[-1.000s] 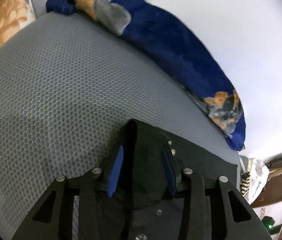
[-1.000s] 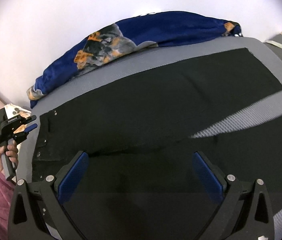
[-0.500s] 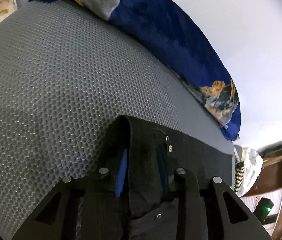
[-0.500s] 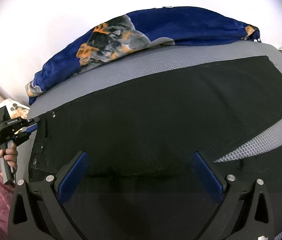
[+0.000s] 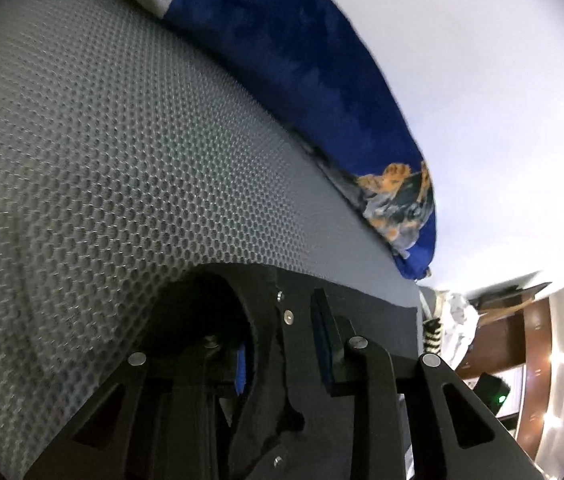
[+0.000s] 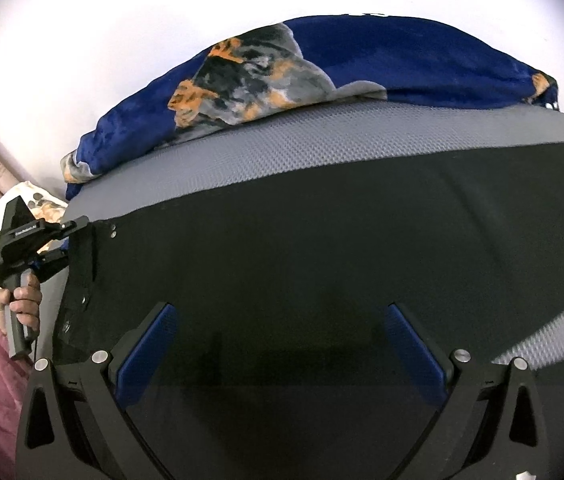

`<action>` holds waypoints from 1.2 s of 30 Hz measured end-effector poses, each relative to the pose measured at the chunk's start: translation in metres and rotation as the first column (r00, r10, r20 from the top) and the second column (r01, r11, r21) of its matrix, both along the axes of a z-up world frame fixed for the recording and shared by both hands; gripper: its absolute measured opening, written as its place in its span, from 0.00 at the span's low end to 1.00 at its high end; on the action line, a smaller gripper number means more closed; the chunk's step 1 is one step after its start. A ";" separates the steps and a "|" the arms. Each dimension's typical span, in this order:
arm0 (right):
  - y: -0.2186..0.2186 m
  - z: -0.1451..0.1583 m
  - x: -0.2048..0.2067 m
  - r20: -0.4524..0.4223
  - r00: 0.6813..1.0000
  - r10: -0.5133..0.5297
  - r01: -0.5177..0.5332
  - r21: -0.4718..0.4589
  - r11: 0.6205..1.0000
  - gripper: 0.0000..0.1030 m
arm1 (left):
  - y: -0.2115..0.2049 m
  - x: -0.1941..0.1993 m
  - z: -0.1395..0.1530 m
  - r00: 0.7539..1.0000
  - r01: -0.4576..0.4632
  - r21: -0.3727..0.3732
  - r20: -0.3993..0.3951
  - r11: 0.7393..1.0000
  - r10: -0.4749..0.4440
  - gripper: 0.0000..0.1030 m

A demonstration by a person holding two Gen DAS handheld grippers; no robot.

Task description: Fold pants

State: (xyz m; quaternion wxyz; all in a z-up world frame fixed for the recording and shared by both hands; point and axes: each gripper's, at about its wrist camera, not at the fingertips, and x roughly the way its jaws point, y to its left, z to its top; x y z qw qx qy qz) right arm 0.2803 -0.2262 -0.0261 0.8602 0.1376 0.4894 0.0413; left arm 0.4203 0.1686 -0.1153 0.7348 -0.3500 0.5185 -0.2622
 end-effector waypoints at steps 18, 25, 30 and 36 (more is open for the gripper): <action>-0.008 0.001 0.110 -0.110 0.847 0.521 -0.532 -0.173 0.829 0.99 | -0.043 -0.053 0.084 0.932 0.068 0.204 0.337 0.977 -0.136 0.08; -0.009 -0.008 0.163 -0.184 0.723 0.665 -0.689 -0.123 0.715 0.94 | -0.054 -0.089 0.114 0.853 0.133 0.253 0.463 0.958 -0.240 0.08; 0.005 -0.030 0.172 -0.265 0.566 0.780 -0.821 -0.100 0.562 0.85 | -0.054 -0.097 0.122 0.838 0.147 0.266 0.478 0.953 -0.262 0.08; 0.010 -0.047 0.189 -0.288 0.456 0.842 -0.875 0.028 0.483 0.78 | -0.051 -0.105 0.125 0.829 0.156 0.245 0.494 0.957 -0.262 0.08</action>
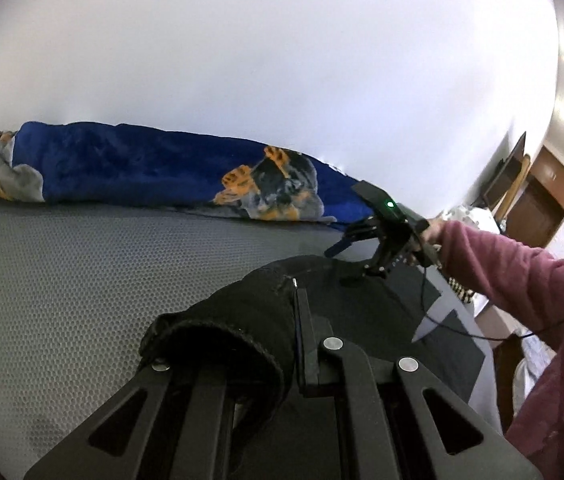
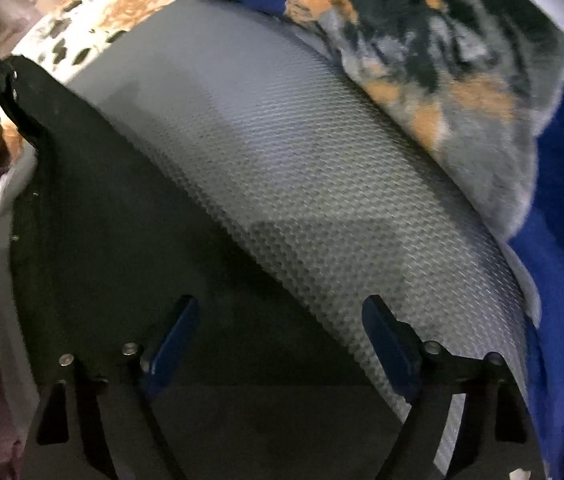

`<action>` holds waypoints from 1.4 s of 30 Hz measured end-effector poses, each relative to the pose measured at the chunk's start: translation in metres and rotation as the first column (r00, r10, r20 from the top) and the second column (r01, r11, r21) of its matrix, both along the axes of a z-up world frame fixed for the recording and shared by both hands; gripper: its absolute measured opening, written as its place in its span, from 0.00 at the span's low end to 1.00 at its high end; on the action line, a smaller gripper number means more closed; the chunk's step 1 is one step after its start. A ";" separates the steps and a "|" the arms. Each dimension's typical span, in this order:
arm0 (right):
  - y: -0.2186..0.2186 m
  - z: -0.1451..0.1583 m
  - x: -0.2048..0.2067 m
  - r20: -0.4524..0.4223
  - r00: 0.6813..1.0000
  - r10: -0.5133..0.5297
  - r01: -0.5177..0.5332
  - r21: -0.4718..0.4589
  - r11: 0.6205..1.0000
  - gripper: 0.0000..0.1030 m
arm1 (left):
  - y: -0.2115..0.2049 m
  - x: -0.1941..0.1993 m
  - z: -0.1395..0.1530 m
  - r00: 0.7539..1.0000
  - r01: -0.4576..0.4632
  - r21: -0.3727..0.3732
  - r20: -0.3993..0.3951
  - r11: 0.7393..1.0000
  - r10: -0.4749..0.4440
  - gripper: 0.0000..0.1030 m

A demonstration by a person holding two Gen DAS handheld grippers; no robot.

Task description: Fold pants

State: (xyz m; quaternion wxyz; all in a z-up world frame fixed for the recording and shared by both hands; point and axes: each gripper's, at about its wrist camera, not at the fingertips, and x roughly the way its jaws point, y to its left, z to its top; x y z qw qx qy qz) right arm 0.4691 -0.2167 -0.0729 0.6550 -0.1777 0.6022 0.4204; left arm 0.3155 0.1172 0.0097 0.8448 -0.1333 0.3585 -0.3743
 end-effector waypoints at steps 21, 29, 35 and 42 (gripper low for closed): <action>-0.001 0.020 -0.070 0.393 0.915 -0.087 0.187 -0.223 0.957 0.07 | -0.001 0.011 -0.013 0.997 -0.076 0.055 -0.027 0.996 0.078 0.08; -0.012 0.063 -0.160 0.604 0.761 -0.237 0.403 -0.152 0.903 0.06 | 0.006 -0.021 0.011 0.999 -0.049 0.068 -0.014 0.996 0.050 0.08; -0.027 0.086 -0.234 0.640 0.706 -0.304 0.465 -0.095 0.880 0.06 | 0.014 -0.073 0.023 1.000 0.009 0.115 -0.016 0.993 -0.007 0.08; -0.026 0.069 -0.314 0.589 0.728 -0.350 0.490 -0.090 0.867 0.06 | 0.015 -0.141 -0.008 0.991 0.105 0.246 -0.107 0.964 -0.080 0.10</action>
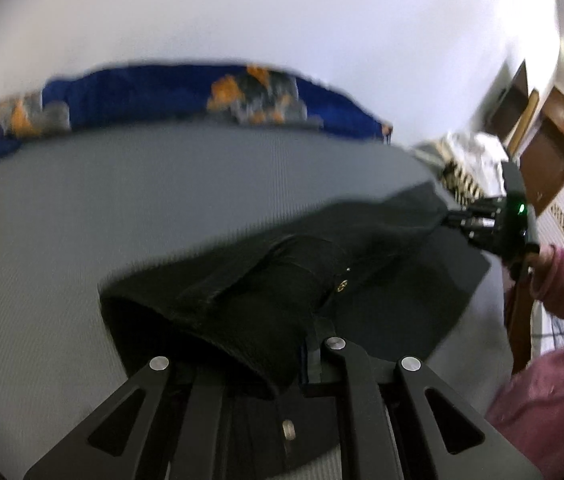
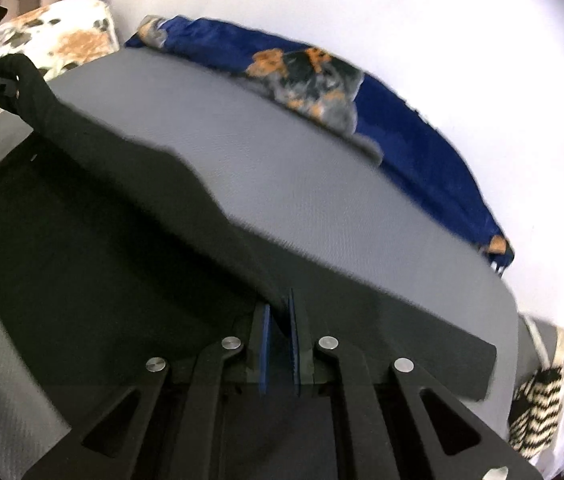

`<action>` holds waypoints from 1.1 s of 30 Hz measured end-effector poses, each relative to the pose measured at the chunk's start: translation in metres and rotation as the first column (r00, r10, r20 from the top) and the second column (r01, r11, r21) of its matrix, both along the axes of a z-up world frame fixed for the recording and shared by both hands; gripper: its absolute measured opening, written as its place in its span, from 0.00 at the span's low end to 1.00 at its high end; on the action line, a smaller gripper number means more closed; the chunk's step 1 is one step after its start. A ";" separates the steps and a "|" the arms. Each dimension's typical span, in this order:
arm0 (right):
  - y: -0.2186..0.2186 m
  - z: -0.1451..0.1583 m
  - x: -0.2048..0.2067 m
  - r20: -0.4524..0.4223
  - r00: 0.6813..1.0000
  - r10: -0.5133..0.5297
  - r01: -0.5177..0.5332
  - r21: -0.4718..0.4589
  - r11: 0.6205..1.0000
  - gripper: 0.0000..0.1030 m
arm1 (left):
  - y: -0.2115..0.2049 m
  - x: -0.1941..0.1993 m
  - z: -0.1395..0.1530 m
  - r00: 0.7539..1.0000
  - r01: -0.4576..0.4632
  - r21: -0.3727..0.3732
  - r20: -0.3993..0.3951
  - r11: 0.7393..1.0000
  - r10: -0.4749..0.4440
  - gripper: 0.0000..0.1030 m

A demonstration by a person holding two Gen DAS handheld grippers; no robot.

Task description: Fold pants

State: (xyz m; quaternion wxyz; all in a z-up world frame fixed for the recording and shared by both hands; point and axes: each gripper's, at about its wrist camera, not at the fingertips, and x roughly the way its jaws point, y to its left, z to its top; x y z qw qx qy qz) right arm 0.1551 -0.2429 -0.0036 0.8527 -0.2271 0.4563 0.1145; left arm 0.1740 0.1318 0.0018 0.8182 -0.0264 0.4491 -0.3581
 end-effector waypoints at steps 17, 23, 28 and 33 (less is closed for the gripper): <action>-0.007 -0.057 -0.020 -0.128 0.991 -0.032 0.040 0.055 0.998 0.06 | 0.005 -0.058 -0.043 0.986 -0.057 0.209 -0.140 0.976 0.088 0.53; -0.011 -0.061 -0.022 -0.124 0.991 -0.046 0.058 0.095 0.994 0.07 | 0.043 -0.080 -0.029 0.941 -0.266 0.144 -0.175 0.953 0.289 0.70; -0.014 -0.063 -0.023 -0.125 0.991 -0.045 0.061 0.123 0.991 0.08 | 0.050 -0.093 -0.031 0.872 -0.408 -0.012 -0.301 0.913 0.385 0.70; -0.014 -0.064 -0.024 -0.118 0.992 -0.039 0.053 0.124 0.991 0.08 | 0.036 -0.090 -0.046 0.816 -0.480 -0.090 -0.409 0.872 0.407 0.70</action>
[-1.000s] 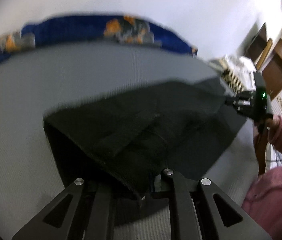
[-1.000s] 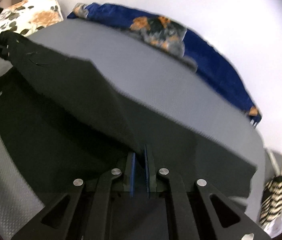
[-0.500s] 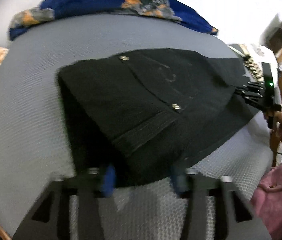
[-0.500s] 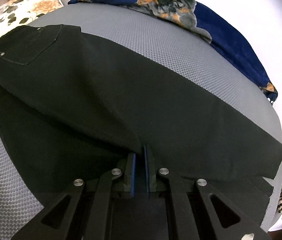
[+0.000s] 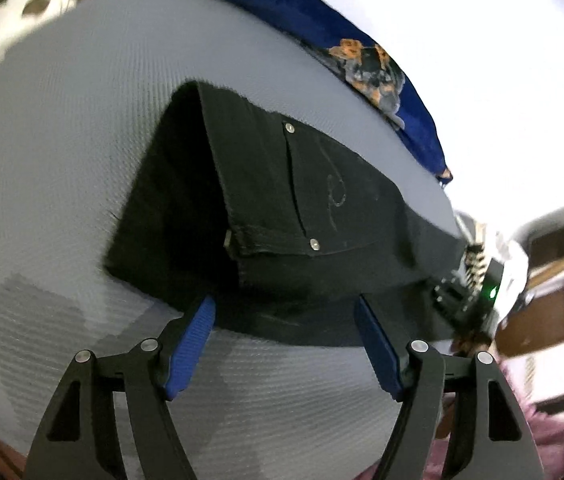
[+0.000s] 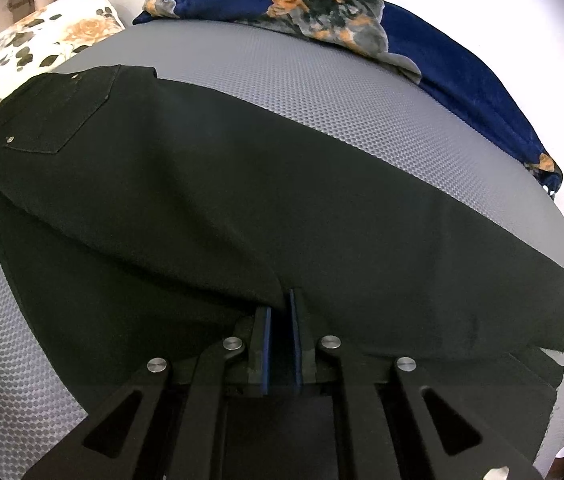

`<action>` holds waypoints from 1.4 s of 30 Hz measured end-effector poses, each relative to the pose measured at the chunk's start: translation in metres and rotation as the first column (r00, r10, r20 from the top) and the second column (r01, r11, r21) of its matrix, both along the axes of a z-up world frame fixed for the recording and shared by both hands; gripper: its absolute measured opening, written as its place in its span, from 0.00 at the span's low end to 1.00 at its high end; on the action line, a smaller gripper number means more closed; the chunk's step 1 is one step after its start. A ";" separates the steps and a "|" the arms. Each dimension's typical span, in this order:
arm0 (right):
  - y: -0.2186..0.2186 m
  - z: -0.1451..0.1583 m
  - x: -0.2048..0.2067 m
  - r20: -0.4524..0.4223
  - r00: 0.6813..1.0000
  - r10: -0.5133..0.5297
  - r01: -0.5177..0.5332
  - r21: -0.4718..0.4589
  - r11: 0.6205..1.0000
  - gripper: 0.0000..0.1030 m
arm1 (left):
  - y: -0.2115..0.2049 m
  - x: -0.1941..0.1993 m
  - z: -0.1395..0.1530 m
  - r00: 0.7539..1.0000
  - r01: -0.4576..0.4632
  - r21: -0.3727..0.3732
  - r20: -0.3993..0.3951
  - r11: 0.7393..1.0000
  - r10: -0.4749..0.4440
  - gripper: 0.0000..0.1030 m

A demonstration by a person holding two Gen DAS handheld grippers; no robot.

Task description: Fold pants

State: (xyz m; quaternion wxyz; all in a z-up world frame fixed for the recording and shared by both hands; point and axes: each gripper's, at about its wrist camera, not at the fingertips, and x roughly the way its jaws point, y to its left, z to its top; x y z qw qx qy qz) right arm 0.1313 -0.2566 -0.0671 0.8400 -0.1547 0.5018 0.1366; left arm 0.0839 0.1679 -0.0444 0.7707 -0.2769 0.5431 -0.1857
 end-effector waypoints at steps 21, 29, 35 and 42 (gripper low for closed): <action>0.039 0.045 -0.058 0.017 1.000 0.007 -0.008 0.023 1.000 0.05 | 0.000 0.046 -0.006 0.994 0.107 0.224 -0.002 0.969 -0.109 0.20; 0.050 0.023 -0.077 -0.073 0.997 0.002 0.002 0.046 0.999 0.05 | 0.005 0.038 -0.013 0.988 0.134 0.276 0.034 0.952 -0.149 0.20; 0.049 0.010 -0.077 -0.120 0.993 -0.005 0.013 0.068 0.998 0.05 | -0.001 0.039 -0.026 0.983 0.162 0.339 0.031 0.927 -0.182 0.22; 0.049 0.002 -0.074 -0.135 0.991 -0.020 0.029 0.071 0.997 0.09 | -0.015 0.032 -0.026 0.982 0.142 0.476 0.039 0.868 -0.182 0.44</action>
